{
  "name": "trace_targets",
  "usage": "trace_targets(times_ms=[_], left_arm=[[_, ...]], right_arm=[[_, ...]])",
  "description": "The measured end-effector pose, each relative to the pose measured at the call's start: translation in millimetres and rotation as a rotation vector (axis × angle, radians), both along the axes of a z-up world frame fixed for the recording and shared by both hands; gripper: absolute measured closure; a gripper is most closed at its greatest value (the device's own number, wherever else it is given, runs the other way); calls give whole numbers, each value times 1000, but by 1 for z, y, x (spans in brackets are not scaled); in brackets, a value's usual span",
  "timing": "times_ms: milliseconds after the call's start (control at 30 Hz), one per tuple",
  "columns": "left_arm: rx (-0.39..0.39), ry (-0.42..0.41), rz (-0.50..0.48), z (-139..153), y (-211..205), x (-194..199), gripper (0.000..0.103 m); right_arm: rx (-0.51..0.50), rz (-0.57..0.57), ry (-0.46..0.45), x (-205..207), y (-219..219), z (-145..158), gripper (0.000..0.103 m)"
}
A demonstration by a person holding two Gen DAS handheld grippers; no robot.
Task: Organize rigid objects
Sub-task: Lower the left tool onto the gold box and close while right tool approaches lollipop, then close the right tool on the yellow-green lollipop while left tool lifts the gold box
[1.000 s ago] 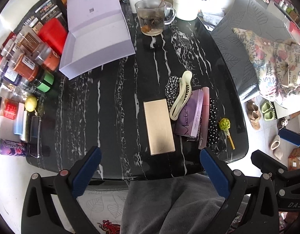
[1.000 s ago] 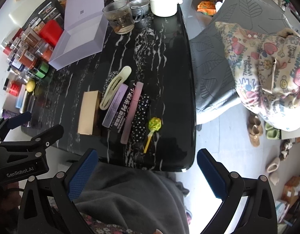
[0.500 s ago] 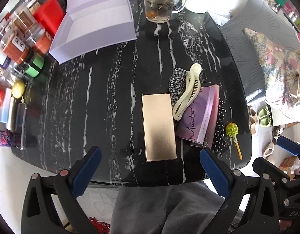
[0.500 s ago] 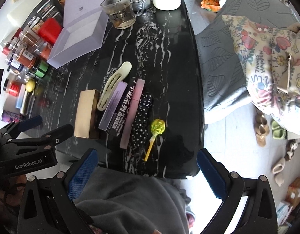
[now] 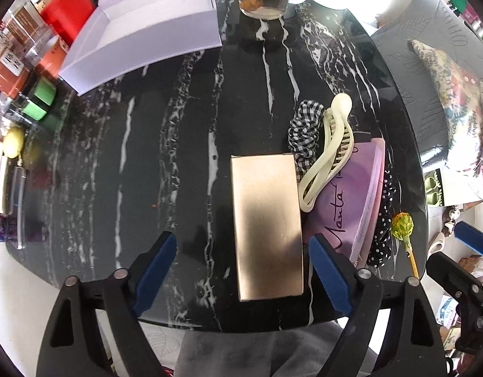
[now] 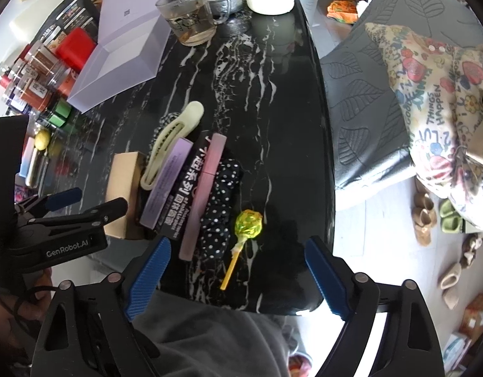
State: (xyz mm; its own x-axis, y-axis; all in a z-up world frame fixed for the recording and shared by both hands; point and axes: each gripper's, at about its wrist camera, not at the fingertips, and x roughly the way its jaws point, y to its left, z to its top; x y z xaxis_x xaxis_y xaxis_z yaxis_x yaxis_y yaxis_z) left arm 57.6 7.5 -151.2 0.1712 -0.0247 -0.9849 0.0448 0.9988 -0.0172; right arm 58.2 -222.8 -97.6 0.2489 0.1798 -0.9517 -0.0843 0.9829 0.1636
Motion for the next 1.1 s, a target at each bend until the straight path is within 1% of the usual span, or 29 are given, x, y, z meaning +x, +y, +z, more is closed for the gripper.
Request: trace_targets(times_ms=[67, 133, 167, 200, 233, 267, 300, 400, 500, 600, 667, 800, 867, 900, 967, 1033, 1100], left_arm=[[-8, 12, 5, -7, -1, 2, 17], [0, 28, 10, -15, -4, 4, 21], [3, 39, 10, -19, -5, 6, 30], [-7, 44, 8, -21, -5, 7, 36], [-19, 48, 6, -23, -6, 7, 40], [-33, 50, 4, -24, -7, 8, 48], [-40, 47, 1, -25, -9, 9, 57], [-10, 26, -28, -26, -14, 9, 59], [-31, 34, -22, -27, -10, 8, 59], [-34, 41, -12, -26, -3, 5, 59], [-35, 44, -4, -25, 3, 3, 59], [-24, 45, 10, -24, 14, -1, 59], [-29, 47, 22, -25, 17, 0, 59], [-32, 47, 27, -26, 18, -1, 59], [-37, 47, 33, -27, 20, 1, 59], [-39, 45, 28, -29, 25, 4, 59], [-41, 43, 27, -30, 26, 7, 59]], right_arm=[[8, -1, 8, 0, -1, -4, 23], [10, 2, 17, 0, -1, -7, 28], [10, 3, 19, 0, -1, -8, 29], [9, 4, 20, 0, -1, -9, 30], [10, 6, 20, 0, -1, -9, 32], [12, 7, 21, 0, -1, -9, 32], [10, 9, 22, 0, -1, -9, 32], [6, 12, 21, 2, 1, -10, 33], [14, 11, 21, 5, 2, -12, 35], [25, 1, 27, 9, 2, -16, 40], [23, -1, 33, 11, 3, -20, 44], [-4, -13, 54, 14, 6, -29, 48], [-6, -34, 57, 14, 6, -33, 55], [-8, -41, 57, 14, 5, -33, 56], [-35, -61, 56, 15, 4, -35, 61], [-52, -68, 69, 17, 5, -39, 62], [-50, -79, 87, 19, 4, -44, 67]])
